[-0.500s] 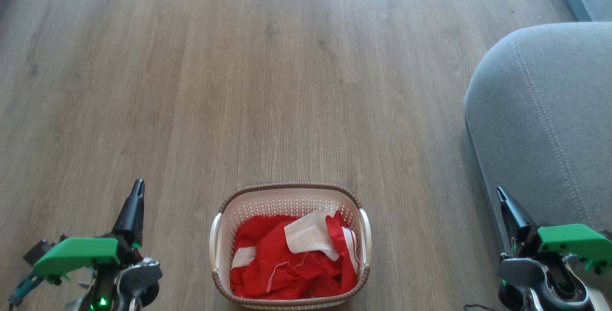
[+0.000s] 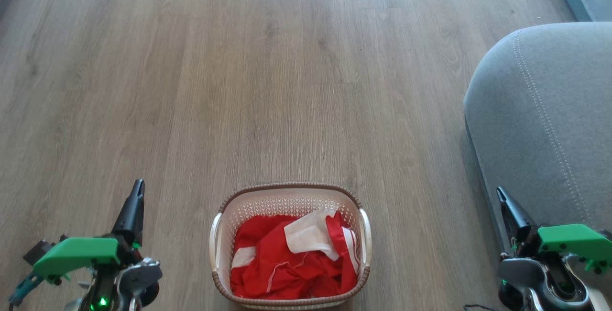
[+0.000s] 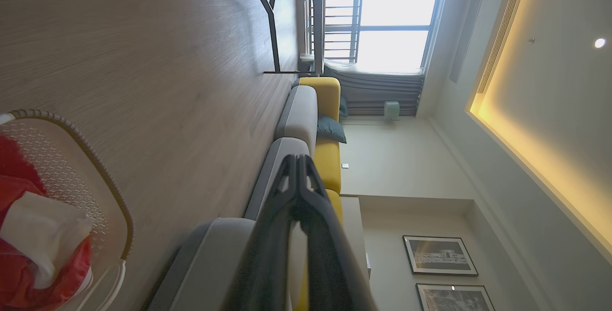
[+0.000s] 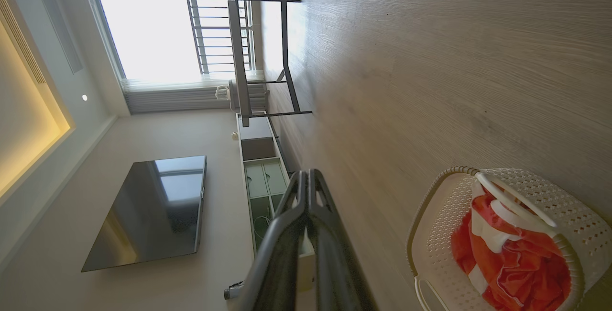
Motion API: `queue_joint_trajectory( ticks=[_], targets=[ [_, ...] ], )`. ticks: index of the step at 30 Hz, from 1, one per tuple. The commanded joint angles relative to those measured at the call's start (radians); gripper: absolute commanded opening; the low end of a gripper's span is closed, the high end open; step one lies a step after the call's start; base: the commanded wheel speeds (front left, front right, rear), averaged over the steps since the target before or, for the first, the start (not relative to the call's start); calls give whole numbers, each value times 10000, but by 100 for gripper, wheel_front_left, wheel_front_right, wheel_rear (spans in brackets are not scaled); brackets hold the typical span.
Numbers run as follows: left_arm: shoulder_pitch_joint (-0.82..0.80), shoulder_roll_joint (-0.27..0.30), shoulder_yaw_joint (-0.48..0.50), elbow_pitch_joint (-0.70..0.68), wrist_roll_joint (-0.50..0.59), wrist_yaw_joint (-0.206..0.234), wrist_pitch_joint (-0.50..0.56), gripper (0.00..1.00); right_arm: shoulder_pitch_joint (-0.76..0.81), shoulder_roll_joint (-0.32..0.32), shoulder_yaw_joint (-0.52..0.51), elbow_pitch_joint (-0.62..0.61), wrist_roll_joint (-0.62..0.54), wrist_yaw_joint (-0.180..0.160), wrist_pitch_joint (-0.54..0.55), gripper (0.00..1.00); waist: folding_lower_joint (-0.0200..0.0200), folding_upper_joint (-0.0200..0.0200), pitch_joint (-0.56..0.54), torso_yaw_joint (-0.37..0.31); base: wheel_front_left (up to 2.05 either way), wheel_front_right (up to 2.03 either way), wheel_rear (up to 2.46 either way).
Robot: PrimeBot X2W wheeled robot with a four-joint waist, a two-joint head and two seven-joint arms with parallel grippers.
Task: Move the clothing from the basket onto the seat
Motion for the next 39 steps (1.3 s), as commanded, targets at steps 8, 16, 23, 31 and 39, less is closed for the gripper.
queue_joint_trajectory(
  ticks=[8, 16, 23, 31, 39],
  targets=[
    [-560, 45, 358, -342, -45, 6, 72, 0, -418, -72, 176, -407, 64, 60, 72, 0, 0, 0, 0, 0, 0, 0, 0],
    [-560, 45, 358, -342, -45, 6, 72, 0, -418, -72, 176, -407, 64, 60, 72, 0, 0, 0, 0, 0, 0, 0, 0],
    [-560, 45, 358, -342, -45, 6, 72, 0, -418, -72, 176, -407, 64, 60, 72, 0, 0, 0, 0, 0, 0, 0, 0],
    [-560, 45, 358, -342, -45, 6, 72, 0, -418, -72, 176, -407, 64, 60, 72, 0, 0, 0, 0, 0, 0, 0, 0],
    [-560, 45, 358, -342, -45, 6, 72, 0, -418, -72, 176, -407, 64, 60, 72, 0, 0, 0, 0, 0, 0, 0, 0]
  ],
)
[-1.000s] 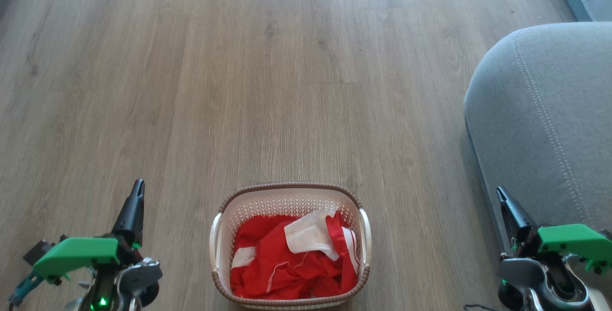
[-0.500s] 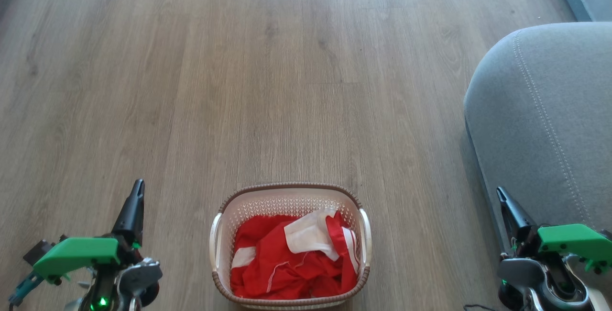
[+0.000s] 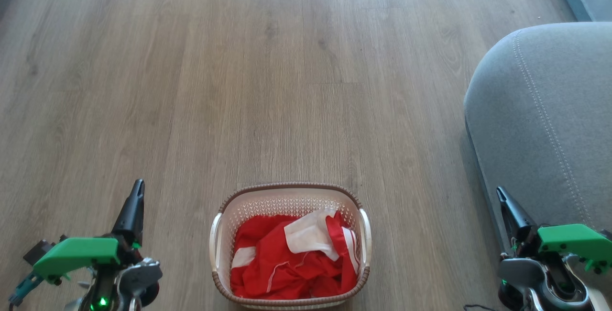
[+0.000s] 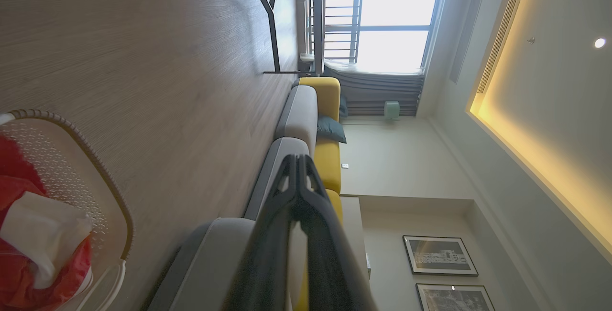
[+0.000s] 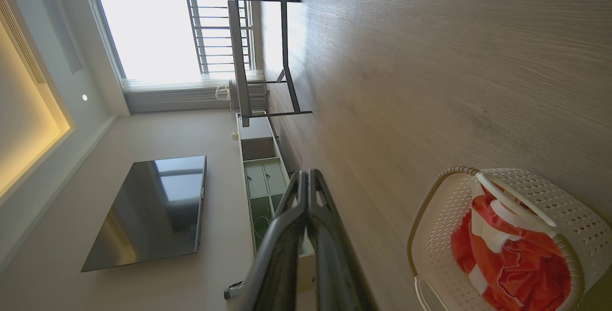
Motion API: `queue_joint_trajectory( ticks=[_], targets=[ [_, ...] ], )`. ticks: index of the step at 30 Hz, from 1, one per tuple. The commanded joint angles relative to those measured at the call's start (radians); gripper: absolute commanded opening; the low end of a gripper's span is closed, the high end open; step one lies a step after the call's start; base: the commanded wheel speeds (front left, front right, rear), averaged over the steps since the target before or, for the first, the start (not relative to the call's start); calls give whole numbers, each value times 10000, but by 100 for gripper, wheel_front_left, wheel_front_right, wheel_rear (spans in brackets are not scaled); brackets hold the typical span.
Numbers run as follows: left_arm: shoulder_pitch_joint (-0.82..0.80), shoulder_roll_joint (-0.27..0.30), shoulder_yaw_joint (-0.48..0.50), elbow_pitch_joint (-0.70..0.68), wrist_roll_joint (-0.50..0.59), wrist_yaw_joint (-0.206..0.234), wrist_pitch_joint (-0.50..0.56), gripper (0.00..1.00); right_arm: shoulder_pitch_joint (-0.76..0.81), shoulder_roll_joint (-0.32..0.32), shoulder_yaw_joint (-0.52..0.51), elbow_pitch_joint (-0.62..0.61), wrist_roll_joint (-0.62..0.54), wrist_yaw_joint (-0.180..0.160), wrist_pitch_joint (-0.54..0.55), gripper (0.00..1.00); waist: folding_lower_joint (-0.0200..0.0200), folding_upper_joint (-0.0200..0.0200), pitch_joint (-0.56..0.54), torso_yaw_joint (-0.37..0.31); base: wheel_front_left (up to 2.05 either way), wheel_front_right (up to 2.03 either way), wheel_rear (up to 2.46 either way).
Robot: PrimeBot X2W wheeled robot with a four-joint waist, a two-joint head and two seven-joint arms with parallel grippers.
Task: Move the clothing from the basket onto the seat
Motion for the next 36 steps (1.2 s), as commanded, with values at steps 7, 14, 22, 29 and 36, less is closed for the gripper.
queue_joint_trajectory(
  ticks=[7, 14, 22, 29, 36],
  targets=[
    [-560, 45, 358, -342, -45, 6, 72, 0, -418, -72, 176, -407, 64, 60, 72, 0, 0, 0, 0, 0, 0, 0, 0],
    [305, -18, -38, 596, 13, 2, -50, 100, 185, 62, 65, 583, -18, -1, -23, 100, 0, 0, 8, -1, 0, 0, 0],
    [71, 1, -94, 616, 135, 2, -257, 100, -46, -15, 189, 537, -136, 2, -140, 100, 0, 0, 29, -2, 0, 0, 0],
    [-158, 47, -189, 623, 381, 2, -473, 100, -295, -180, 469, 537, -335, 6, -394, 100, 0, 0, 48, -2, 0, 0, 0],
    [-364, 64, -219, 623, 894, 3, -678, 100, -579, -401, 857, 584, -635, 9, -669, 100, 0, 0, 62, -4, 0, 0, 0]
  ],
)
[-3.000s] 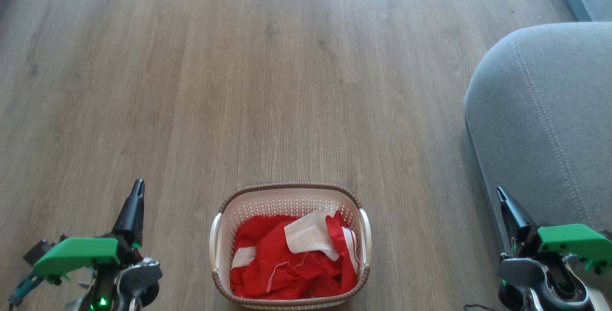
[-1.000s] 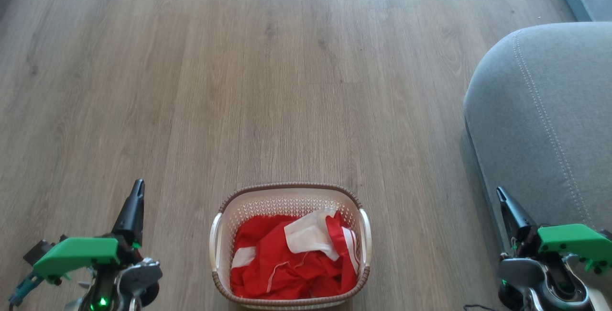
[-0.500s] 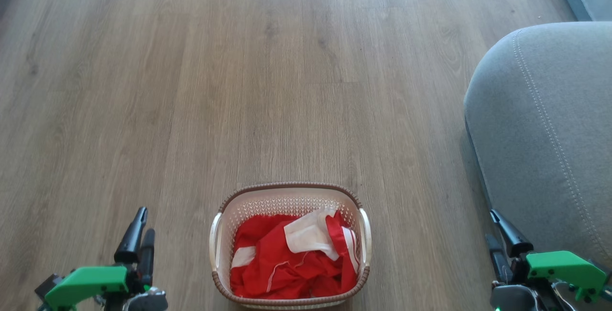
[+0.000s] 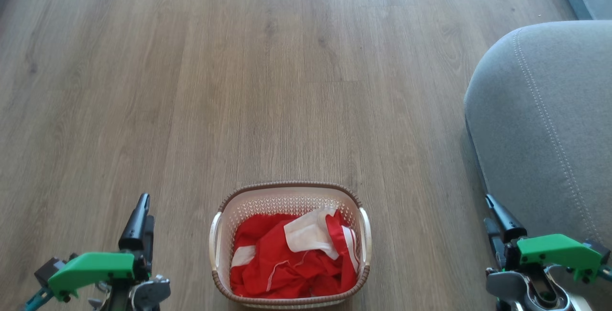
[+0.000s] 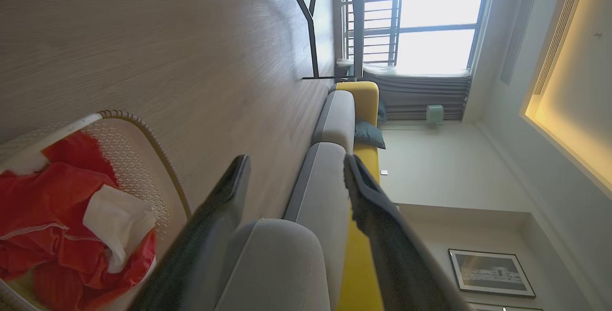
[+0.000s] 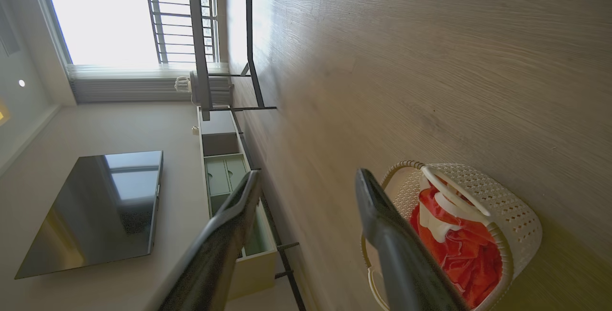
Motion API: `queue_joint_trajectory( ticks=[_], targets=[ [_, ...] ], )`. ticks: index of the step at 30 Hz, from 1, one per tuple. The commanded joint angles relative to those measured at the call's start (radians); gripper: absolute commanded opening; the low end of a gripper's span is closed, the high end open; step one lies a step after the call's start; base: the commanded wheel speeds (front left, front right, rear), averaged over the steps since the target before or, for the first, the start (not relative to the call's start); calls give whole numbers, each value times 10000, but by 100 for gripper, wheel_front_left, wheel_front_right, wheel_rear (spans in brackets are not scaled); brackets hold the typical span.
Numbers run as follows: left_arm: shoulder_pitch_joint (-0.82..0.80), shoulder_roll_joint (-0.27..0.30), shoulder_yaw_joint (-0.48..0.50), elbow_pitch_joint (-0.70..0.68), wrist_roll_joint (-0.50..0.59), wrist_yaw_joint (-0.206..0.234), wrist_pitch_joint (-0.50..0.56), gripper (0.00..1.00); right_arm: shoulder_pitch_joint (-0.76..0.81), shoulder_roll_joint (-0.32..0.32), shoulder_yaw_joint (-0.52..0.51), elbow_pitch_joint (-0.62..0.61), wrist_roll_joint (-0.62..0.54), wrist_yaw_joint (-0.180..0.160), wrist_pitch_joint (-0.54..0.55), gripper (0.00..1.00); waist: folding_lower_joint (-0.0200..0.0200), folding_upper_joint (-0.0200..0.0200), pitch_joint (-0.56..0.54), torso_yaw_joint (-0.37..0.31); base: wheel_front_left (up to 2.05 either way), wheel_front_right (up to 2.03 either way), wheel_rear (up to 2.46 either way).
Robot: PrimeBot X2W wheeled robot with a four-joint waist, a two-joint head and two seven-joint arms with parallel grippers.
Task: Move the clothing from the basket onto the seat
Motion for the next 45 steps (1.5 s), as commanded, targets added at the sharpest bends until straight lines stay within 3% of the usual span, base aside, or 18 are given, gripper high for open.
queue_joint_trajectory(
  ticks=[1, 26, 45],
  targets=[
    [-578, 113, 66, -324, 171, -5, -77, 100, -656, -253, 109, -284, -140, 21, -128, 100, 0, 0, 2, 0, 0, 0, 0],
    [-1272, 159, -71, -399, 3302, -4, -779, 100, -1559, -750, 1104, -263, -2693, 33, -836, 100, 0, 0, 82, -8, 0, 0, 0],
    [-1795, 238, -313, -311, 6485, -4, -1363, 100, -2352, -1151, 2156, 57, -5012, 43, -1420, 100, 0, 0, 136, 12, 0, 0, 0]
  ],
)
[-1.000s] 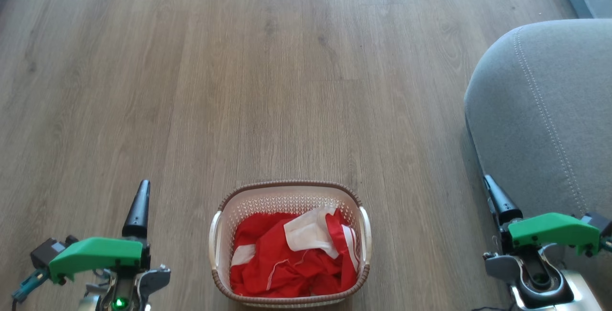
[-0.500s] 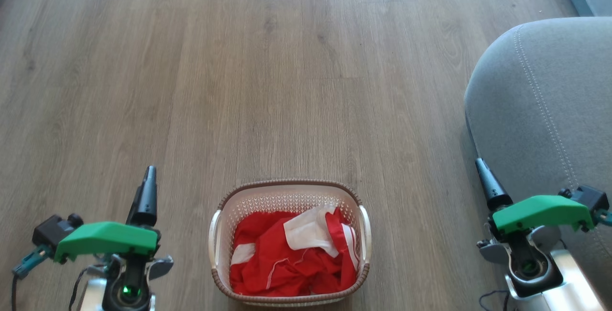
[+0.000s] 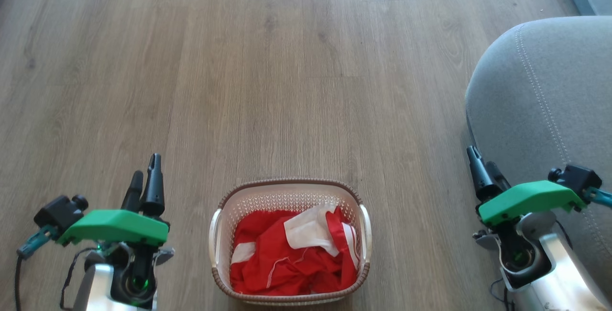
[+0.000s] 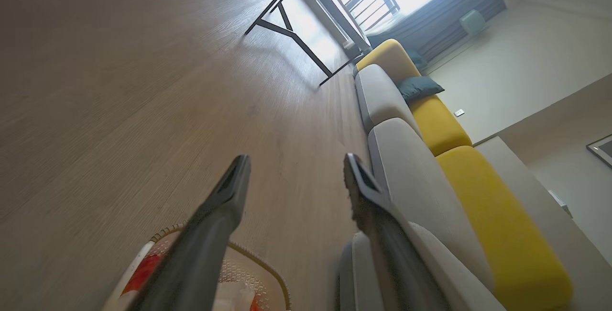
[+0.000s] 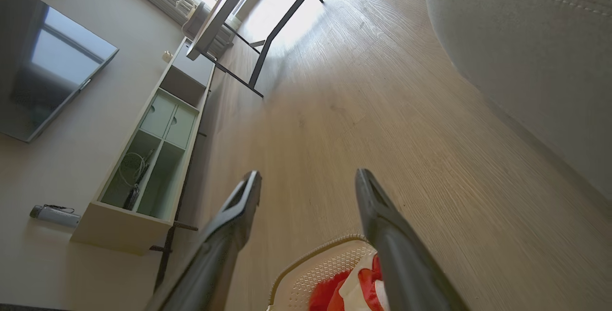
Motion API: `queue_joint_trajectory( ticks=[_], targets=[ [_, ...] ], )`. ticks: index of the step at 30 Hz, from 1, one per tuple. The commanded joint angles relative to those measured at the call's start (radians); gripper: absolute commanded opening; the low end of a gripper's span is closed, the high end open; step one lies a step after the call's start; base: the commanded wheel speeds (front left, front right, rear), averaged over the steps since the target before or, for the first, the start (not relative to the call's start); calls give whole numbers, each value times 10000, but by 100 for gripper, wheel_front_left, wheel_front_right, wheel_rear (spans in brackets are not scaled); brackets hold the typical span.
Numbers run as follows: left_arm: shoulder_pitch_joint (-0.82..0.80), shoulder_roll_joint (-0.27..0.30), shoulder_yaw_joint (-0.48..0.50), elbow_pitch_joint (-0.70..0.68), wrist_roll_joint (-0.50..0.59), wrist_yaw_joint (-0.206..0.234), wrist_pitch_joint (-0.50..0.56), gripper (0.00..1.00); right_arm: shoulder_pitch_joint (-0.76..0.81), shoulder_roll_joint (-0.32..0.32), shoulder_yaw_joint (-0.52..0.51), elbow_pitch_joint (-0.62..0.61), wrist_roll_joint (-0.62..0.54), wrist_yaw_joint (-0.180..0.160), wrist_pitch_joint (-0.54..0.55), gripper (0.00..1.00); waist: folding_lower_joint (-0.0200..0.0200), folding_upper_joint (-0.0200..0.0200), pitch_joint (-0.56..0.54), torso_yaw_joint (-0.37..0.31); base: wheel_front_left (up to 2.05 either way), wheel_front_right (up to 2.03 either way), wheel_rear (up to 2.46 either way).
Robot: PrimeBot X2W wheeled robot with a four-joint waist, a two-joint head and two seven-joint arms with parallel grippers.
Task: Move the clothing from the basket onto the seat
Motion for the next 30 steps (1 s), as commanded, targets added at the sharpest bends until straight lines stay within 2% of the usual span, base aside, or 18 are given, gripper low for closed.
queue_joint_trajectory(
  ticks=[1, 14, 30],
  targets=[
    [-655, 191, 94, -296, 345, -2, -141, 100, -649, -178, 170, -270, -272, 43, -144, 100, 0, 0, 6, -1, 0, 0, 0],
    [-949, 174, 152, -395, 2514, -1, -521, 100, -1084, -331, 515, -310, -1742, 50, -525, 100, 0, 0, 54, -18, 0, 0, 0],
    [-1251, 136, 209, -75, 4437, -1, -961, 100, -1408, -434, 537, -469, -3468, 57, -964, 100, 0, 0, 131, -63, 0, 0, 0]
  ],
)
